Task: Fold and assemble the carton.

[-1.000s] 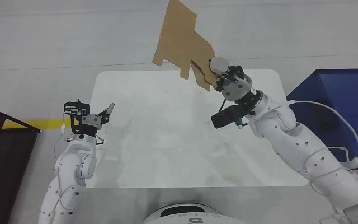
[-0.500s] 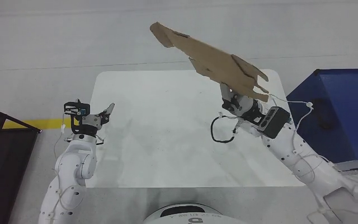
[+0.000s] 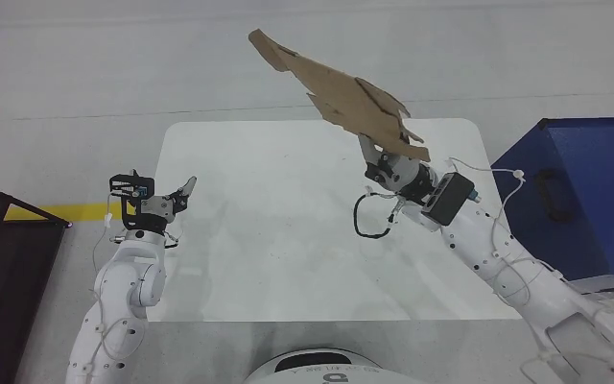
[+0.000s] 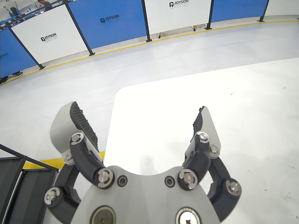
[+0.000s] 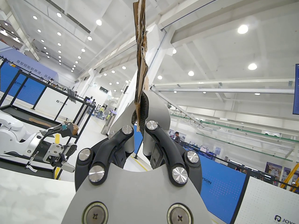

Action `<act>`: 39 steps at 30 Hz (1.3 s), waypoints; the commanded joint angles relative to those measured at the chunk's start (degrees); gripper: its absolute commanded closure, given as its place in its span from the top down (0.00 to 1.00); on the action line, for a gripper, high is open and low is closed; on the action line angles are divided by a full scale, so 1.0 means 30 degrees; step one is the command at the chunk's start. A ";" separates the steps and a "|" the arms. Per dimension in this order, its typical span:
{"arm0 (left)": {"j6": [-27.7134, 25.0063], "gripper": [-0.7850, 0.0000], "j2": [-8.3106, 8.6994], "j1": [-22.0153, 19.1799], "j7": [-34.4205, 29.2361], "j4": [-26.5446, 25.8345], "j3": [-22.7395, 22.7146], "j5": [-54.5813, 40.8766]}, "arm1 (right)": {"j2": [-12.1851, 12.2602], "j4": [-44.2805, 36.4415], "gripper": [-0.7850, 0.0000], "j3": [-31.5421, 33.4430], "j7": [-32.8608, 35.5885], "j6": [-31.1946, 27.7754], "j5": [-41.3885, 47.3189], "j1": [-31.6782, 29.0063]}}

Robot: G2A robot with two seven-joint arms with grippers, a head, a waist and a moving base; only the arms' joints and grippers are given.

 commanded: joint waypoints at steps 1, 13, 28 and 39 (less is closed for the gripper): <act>0.0000 1.00 0.0000 0.0000 0.0000 0.0000 0.0000 0.0000 | -0.0120 0.0424 0.00 -0.0021 0.0659 -0.3361 0.1966 0.0180; 0.0000 1.00 0.0000 0.0000 0.0000 0.0000 0.0000 0.0000 | -0.2119 0.2566 0.00 -0.3874 0.8816 -1.4588 1.6127 0.3481; 0.0000 1.00 0.0000 0.0000 0.0000 0.0000 0.0000 0.0000 | -0.3147 0.3067 0.00 -0.5373 1.2950 -1.4588 2.1707 0.4762; 0.0000 1.00 0.0000 0.0000 0.0000 0.0000 0.0000 0.0000 | -0.3438 0.2990 0.00 -0.4560 1.4284 -1.4588 2.2402 0.4321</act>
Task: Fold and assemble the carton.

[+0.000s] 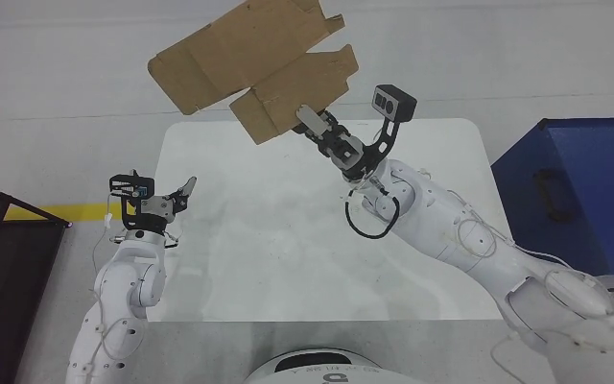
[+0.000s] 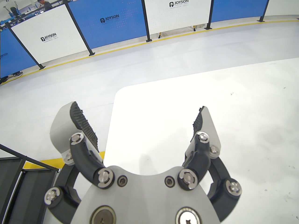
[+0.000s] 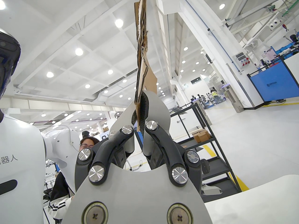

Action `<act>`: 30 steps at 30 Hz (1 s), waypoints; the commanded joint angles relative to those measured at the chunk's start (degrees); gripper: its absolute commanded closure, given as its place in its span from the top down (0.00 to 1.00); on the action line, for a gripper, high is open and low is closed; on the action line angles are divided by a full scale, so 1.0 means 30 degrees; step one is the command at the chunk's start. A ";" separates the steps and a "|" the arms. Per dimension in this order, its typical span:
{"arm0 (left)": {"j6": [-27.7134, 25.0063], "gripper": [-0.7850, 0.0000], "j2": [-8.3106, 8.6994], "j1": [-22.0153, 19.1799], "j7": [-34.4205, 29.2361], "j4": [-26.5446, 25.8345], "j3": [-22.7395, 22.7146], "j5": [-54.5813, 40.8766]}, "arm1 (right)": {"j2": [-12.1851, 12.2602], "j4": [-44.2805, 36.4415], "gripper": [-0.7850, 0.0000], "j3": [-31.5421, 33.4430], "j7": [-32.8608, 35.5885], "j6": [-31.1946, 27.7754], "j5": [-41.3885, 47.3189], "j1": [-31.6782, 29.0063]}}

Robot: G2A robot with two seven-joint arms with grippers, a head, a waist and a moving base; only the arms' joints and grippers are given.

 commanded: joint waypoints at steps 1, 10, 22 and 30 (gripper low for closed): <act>0.0000 1.00 0.0000 0.0000 0.0000 0.0000 0.0000 0.0000 | 0.0005 0.0014 0.00 -0.0010 -0.0011 0.0000 -0.0003 0.0008; 0.0000 1.00 0.0000 0.0000 0.0000 0.0000 0.0000 0.0000 | 0.0005 0.0014 0.00 -0.0010 -0.0011 0.0000 -0.0003 0.0008; -0.4617 1.00 0.0010 -0.0949 -0.3044 0.0638 0.0477 -0.4593 | 0.0135 -0.0194 0.00 0.1336 -0.0474 0.2304 -0.2778 -0.1225; -1.1927 1.00 0.0541 -0.5281 -1.6963 0.4078 0.1375 -2.1403 | -0.0099 0.0370 0.00 0.2766 -0.3214 0.3416 -0.6414 -0.3649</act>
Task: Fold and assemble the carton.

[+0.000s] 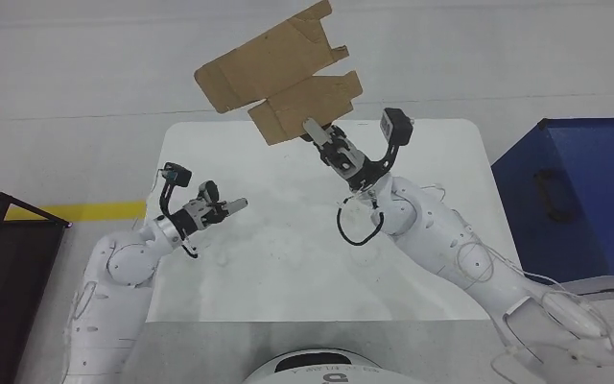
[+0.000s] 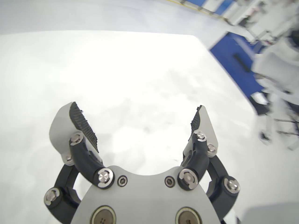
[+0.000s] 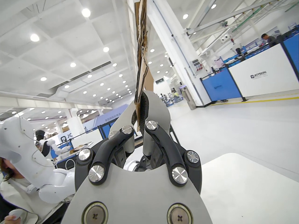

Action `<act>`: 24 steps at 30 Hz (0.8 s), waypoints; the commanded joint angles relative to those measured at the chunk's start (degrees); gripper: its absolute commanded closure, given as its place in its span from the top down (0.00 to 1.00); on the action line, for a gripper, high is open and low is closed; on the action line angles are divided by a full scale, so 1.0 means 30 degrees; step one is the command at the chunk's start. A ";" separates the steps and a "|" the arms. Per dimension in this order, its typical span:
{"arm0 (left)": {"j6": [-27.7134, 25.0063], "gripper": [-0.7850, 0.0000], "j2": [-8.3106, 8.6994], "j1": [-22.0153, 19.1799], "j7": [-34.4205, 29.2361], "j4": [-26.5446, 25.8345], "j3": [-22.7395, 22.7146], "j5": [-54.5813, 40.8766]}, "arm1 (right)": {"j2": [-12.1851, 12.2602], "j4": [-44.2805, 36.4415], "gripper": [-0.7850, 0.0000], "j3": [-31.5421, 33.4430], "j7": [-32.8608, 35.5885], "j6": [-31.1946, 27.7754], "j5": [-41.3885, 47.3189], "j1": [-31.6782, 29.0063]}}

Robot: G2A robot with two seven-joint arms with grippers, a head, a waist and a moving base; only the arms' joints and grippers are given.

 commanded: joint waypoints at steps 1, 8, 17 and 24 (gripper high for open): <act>0.0665 1.00 0.0113 -0.1220 -0.3881 0.0544 0.0554 -0.4307 | -0.0048 0.0163 0.00 0.0412 -0.0908 -0.0837 -0.0357 -0.0489; 0.0814 1.00 0.0133 -0.1389 -0.4247 0.0538 0.0617 -0.4458 | -0.0055 0.0221 0.00 0.0582 -0.1192 -0.1027 -0.0563 -0.0658; 0.1020 1.00 0.0211 -0.1746 -0.7336 0.0625 0.1470 -0.9185 | -0.0061 0.0239 0.00 0.0597 -0.0931 -0.0695 -0.0556 -0.0761; 0.6708 1.00 0.0769 -0.5323 -1.4933 0.2435 0.2440 -2.2356 | -0.0080 -0.0368 0.00 0.1243 0.2742 0.1335 0.1560 -0.1500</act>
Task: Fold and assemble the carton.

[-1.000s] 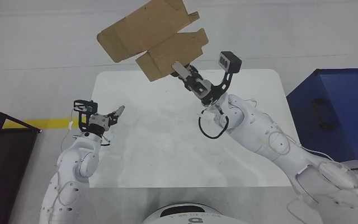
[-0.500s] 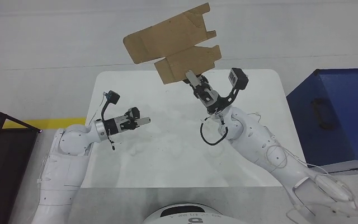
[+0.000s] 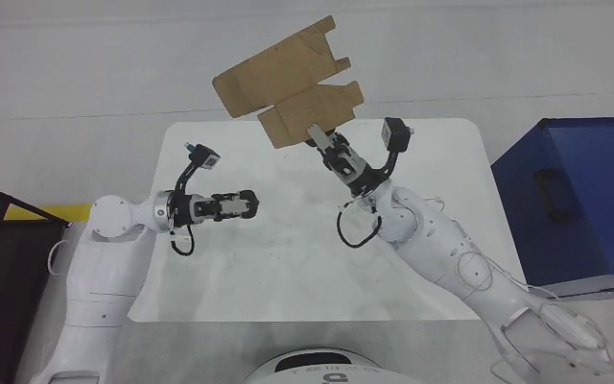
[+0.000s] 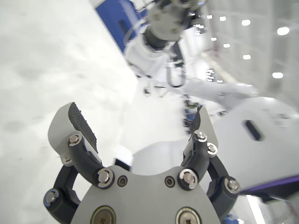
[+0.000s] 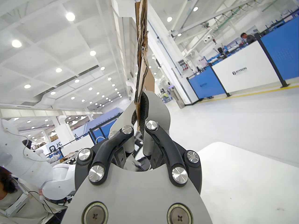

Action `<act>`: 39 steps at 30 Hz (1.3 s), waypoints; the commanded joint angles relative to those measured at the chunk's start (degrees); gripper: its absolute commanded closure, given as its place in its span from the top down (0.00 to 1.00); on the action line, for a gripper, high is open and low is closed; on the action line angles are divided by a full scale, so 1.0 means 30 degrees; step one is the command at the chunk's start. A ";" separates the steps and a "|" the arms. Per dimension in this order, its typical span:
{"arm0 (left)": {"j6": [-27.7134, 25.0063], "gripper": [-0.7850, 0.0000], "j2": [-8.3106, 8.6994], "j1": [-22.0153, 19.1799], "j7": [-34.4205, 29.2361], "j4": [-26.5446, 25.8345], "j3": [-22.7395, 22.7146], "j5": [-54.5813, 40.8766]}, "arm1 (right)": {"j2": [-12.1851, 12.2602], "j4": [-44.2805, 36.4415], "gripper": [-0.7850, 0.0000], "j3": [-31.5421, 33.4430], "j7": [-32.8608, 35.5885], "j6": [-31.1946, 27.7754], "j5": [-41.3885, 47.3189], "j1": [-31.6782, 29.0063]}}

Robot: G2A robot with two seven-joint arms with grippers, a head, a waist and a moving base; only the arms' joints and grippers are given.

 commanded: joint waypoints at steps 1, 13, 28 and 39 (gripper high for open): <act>0.0384 1.00 0.0095 -0.0650 -0.0410 0.0416 0.1070 -0.4085 | 0.0032 -0.0106 0.00 0.0298 0.0817 0.0205 0.0540 -0.0247; -0.4215 0.57 0.0006 -0.2701 0.4187 0.2096 0.2942 -0.0795 | 0.0121 -0.1055 0.00 0.2183 0.3023 -0.0066 0.2475 -0.1825; -0.8437 0.53 0.0552 -0.2461 0.8414 0.1143 0.4719 0.1453 | -0.0218 -0.1384 0.00 0.2877 0.6596 0.0969 0.4778 -0.2323; -0.8876 0.33 0.0694 -0.3334 0.8857 0.2041 0.5059 0.0455 | -0.0621 -0.1404 0.00 0.2860 0.8131 0.1208 0.4908 -0.2376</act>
